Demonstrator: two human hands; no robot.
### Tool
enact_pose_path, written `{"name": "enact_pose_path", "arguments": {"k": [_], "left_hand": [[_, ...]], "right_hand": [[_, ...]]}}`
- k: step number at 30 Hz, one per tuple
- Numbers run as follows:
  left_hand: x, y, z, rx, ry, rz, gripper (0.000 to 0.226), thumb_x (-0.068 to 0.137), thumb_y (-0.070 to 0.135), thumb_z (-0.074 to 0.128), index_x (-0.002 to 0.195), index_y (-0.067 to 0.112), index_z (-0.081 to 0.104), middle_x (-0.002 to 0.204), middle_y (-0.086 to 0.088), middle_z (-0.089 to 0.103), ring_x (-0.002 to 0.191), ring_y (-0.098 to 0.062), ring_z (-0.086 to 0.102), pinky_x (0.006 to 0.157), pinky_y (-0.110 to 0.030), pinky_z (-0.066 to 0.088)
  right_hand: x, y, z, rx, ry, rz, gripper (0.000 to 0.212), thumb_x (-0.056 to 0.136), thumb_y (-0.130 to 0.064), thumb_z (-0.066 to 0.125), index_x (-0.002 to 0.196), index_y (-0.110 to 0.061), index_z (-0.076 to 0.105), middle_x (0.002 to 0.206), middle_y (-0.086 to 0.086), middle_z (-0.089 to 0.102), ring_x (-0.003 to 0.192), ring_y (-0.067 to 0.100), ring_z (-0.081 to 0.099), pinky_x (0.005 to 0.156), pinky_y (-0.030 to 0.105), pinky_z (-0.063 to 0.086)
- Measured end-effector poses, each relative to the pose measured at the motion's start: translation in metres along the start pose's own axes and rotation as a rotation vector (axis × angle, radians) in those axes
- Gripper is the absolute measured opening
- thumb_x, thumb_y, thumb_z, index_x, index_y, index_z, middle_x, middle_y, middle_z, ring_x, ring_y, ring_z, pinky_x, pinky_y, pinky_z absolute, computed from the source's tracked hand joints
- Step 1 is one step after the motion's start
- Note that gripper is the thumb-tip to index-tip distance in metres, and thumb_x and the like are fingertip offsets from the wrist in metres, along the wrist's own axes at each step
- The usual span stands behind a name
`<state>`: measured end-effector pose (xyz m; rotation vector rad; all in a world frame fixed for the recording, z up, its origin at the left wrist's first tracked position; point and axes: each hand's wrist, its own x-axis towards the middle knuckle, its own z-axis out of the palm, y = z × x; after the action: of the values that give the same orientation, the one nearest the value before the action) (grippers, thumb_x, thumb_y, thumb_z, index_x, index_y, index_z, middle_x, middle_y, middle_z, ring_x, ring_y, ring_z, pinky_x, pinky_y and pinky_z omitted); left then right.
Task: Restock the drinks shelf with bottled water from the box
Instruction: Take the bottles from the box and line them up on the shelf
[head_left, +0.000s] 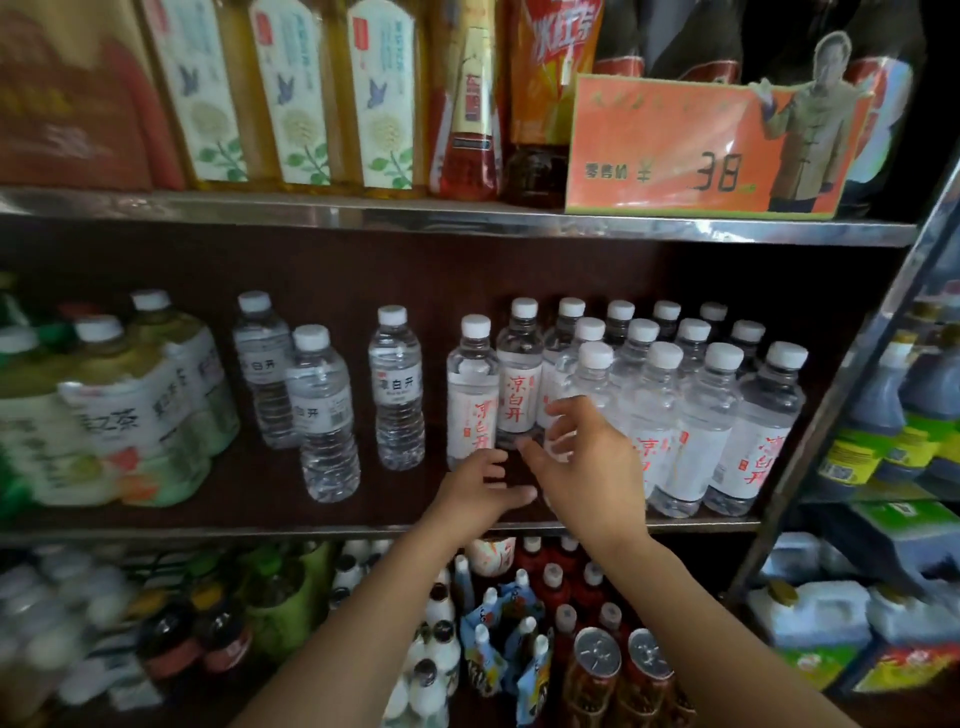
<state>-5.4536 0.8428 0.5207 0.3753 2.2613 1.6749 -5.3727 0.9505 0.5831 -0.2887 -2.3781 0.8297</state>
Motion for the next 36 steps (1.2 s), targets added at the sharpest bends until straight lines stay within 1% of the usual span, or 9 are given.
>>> {"name": "enact_pose_path", "arguments": {"k": [3,5,9,13,16,21,25,32,36], "left_hand": [[-0.027,-0.008,-0.049,-0.028,0.009,0.011,0.017,0.079,0.008,0.073,0.093,0.016,0.066,0.093,-0.002,0.068,0.092,-0.015,0.063,0.072,-0.021,0.05],[-0.057,-0.011,-0.086,-0.061,0.045,-0.004,0.017,0.082,0.001,0.069,0.084,0.018,0.066,0.084,0.0,0.068,0.082,-0.012,0.064,0.083,-0.03,0.053],[-0.142,-0.029,-0.171,-0.098,0.205,-0.104,0.015,0.087,0.009,0.064,0.101,0.016,0.063,0.082,0.006,0.065,0.073,-0.001,0.062,0.066,-0.01,0.049],[-0.244,-0.065,-0.257,-0.205,0.379,-0.309,0.029,0.09,0.02,0.063,0.116,0.007,0.059,0.096,-0.019,0.07,0.087,-0.032,0.067,0.062,-0.022,0.047],[-0.329,-0.1,-0.311,-0.327,0.524,-0.372,0.014,0.092,0.02,0.06,0.105,0.015,0.062,0.094,-0.004,0.067,0.085,-0.017,0.063,0.074,-0.023,0.049],[-0.473,-0.175,-0.375,-0.421,0.754,-0.491,0.011,0.09,0.024,0.063,0.098,0.018,0.064,0.105,-0.003,0.067,0.097,-0.018,0.064,0.077,-0.025,0.051],[-0.581,-0.246,-0.404,-0.237,0.946,-0.584,0.028,0.089,0.012,0.063,0.116,0.006,0.061,0.102,-0.009,0.059,0.081,-0.015,0.058,0.061,-0.015,0.047],[-0.713,-0.4,-0.384,-0.022,0.896,-0.96,0.035,0.087,0.025,0.066,0.119,0.01,0.062,0.113,-0.005,0.064,0.111,-0.021,0.059,0.098,-0.031,0.045],[-0.734,-0.513,-0.35,-0.15,0.929,-1.071,0.031,0.087,0.02,0.066,0.115,0.007,0.064,0.111,-0.009,0.066,0.102,-0.023,0.06,0.095,-0.033,0.047]], "right_hand": [[-0.011,-0.044,0.024,0.154,-0.234,-0.027,0.047,0.079,-0.037,0.072,0.122,-0.023,0.057,0.097,-0.008,0.065,0.088,0.01,0.063,0.077,0.028,0.053],[-0.02,-0.074,0.043,0.191,-0.389,-0.041,0.054,0.077,-0.04,0.074,0.126,-0.023,0.058,0.103,-0.004,0.067,0.094,0.012,0.065,0.084,0.032,0.054],[-0.057,-0.137,0.089,0.237,-0.669,-0.038,0.057,0.073,-0.041,0.078,0.123,-0.019,0.061,0.103,0.002,0.069,0.101,0.017,0.065,0.091,0.035,0.052],[-0.119,-0.214,0.13,0.412,-1.009,0.094,0.057,0.074,-0.031,0.08,0.124,-0.013,0.06,0.107,0.006,0.069,0.101,0.021,0.066,0.086,0.034,0.051],[-0.183,-0.274,0.159,0.472,-1.214,0.124,0.046,0.075,-0.031,0.079,0.117,-0.019,0.062,0.107,0.002,0.068,0.099,0.022,0.066,0.094,0.045,0.052],[-0.302,-0.357,0.216,0.465,-1.43,0.085,0.034,0.079,-0.027,0.077,0.11,-0.02,0.065,0.11,0.003,0.068,0.101,0.017,0.063,0.09,0.036,0.052],[-0.408,-0.403,0.266,0.31,-1.521,-0.18,0.039,0.081,-0.034,0.074,0.116,-0.02,0.063,0.119,-0.004,0.059,0.11,0.014,0.057,0.09,0.031,0.047],[-0.588,-0.402,0.363,0.01,-1.835,-0.528,0.053,0.084,-0.037,0.07,0.129,-0.015,0.055,0.129,0.002,0.056,0.115,0.019,0.056,0.091,0.03,0.047],[-0.675,-0.357,0.439,-0.128,-1.931,-0.625,0.056,0.083,-0.04,0.07,0.13,-0.015,0.054,0.127,0.004,0.058,0.111,0.019,0.058,0.095,0.033,0.049]]}}
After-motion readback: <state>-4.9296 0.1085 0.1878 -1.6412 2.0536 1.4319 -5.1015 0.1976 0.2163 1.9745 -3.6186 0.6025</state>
